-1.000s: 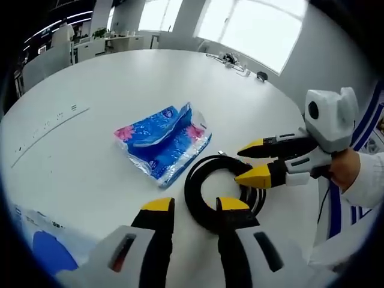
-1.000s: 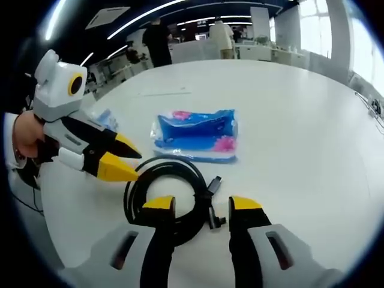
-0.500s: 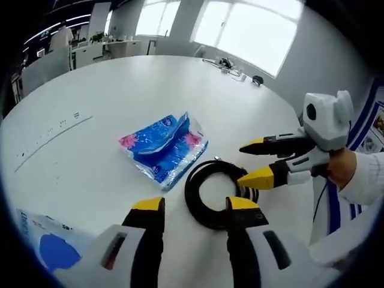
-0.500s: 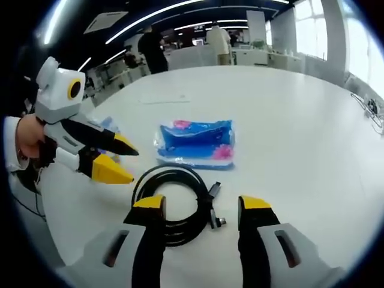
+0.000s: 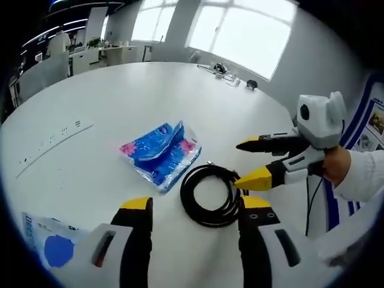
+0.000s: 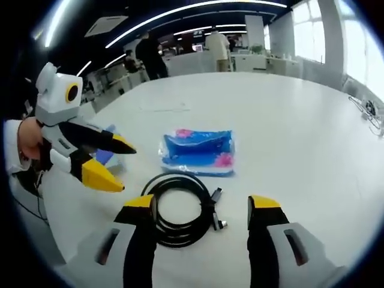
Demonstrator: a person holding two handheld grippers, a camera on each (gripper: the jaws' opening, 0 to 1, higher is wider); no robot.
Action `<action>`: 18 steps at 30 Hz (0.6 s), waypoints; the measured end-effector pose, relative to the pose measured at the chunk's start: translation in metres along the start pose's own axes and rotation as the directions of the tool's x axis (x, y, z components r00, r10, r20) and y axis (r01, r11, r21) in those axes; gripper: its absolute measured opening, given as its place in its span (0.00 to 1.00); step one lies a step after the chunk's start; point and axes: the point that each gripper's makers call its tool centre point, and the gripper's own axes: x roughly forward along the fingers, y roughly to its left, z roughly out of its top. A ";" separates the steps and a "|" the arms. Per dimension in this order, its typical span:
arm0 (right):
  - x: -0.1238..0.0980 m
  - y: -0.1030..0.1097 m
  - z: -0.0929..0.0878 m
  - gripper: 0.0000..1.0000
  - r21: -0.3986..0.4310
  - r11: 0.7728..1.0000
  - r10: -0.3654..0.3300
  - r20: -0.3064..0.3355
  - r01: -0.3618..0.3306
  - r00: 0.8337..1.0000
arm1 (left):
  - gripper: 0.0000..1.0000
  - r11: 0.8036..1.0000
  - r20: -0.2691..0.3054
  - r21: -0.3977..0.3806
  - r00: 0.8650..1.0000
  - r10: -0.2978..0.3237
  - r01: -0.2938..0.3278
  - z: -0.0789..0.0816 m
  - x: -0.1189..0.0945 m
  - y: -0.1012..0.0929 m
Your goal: Arrange the tabletop items into an orderly group along one side of the table until the central work area is clear of visible clutter.
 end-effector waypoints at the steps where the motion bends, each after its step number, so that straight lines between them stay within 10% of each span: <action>1: -0.001 0.001 0.001 0.61 0.002 1.000 0.002 0.004 -0.002 1.000 | 0.62 1.000 0.001 0.001 1.000 -0.002 0.002 0.000 -0.001 -0.001; 18: -0.014 0.012 0.011 0.68 -0.005 1.000 0.003 0.030 -0.003 1.000 | 0.76 0.999 0.043 0.030 0.999 -0.027 0.025 0.008 -0.030 -0.007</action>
